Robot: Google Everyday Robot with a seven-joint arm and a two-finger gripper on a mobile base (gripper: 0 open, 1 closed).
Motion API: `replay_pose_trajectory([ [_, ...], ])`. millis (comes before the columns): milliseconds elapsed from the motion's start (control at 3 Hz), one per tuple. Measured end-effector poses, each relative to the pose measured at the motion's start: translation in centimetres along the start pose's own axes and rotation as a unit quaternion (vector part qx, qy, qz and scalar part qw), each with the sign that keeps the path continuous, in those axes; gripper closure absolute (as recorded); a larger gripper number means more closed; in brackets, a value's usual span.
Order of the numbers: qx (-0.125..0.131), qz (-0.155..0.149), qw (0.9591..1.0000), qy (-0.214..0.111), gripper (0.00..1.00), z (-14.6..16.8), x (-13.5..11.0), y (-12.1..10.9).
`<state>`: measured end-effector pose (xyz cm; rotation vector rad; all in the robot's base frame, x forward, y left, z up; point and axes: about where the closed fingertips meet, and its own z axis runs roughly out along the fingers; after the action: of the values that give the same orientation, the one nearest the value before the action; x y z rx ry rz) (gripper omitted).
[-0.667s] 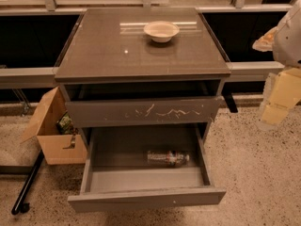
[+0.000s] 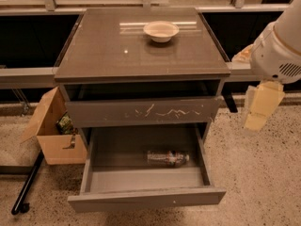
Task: Pick water bottle from middle drawer and place on counter
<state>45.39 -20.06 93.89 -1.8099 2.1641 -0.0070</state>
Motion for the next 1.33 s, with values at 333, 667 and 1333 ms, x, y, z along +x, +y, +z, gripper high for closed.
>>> replay_pose_trajectory([
  [333, -0.061, -0.037, 0.9968, -0.038, 0.00, 9.9, -0.4, 1.4],
  [667, -0.061, -0.037, 0.9968, -0.038, 0.00, 9.9, -0.4, 1.4],
  [1333, -0.063, -0.060, 0.9957, -0.031, 0.00, 17.3, 0.2, 1.7],
])
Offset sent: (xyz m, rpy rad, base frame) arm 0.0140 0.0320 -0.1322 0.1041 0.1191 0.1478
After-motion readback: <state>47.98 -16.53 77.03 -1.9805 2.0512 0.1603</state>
